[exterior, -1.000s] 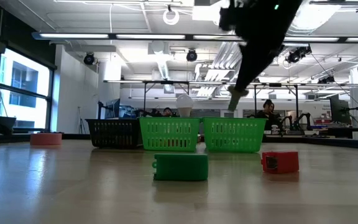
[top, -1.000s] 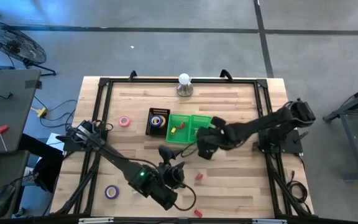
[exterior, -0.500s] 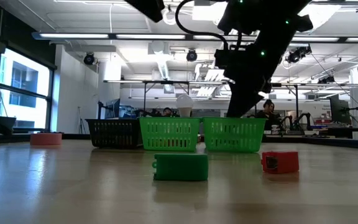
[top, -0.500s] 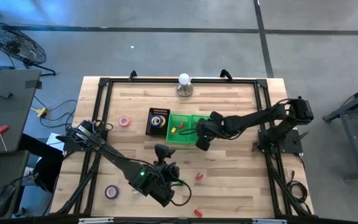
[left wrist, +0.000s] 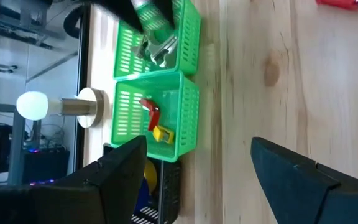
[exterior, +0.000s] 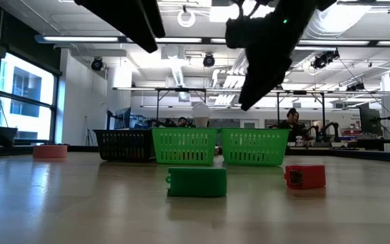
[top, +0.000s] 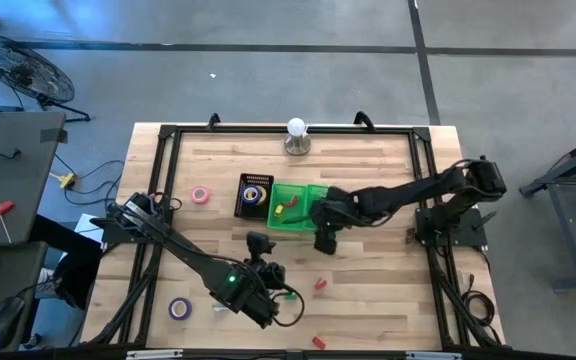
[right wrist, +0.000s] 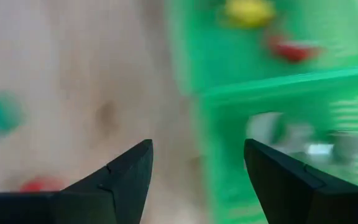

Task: Pick and place Stapler, Stapler remover, tape
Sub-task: Put the top red stapler into the left green bin, then put the green stapler into the left green bin

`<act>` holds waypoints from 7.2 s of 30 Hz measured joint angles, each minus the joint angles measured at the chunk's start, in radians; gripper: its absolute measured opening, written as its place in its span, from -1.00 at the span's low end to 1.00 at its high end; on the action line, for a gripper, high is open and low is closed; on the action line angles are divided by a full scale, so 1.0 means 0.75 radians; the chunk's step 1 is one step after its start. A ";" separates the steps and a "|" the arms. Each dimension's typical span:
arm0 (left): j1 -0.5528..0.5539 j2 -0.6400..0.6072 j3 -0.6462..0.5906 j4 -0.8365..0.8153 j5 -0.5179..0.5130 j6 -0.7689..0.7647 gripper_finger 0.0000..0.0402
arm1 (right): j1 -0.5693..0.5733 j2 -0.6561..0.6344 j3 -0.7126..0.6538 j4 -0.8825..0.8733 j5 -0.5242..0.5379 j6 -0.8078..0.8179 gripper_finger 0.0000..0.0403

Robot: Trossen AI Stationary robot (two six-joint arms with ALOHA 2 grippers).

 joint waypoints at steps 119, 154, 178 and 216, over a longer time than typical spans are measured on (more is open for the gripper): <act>-0.236 -0.073 0.082 -0.525 -0.157 -0.586 0.39 | -0.153 0.153 0.161 0.203 -0.005 -0.348 0.20; -0.099 -0.071 0.058 -0.037 0.309 -0.239 0.39 | 0.699 -0.308 0.162 -0.511 0.392 0.590 0.04; 0.143 -0.068 -0.277 0.667 0.691 0.144 0.39 | 0.887 -0.307 0.161 -1.016 0.635 1.072 -0.03; 0.240 0.109 -0.306 0.949 1.135 0.091 0.39 | 0.875 -0.304 -0.278 -0.526 0.475 1.037 -0.03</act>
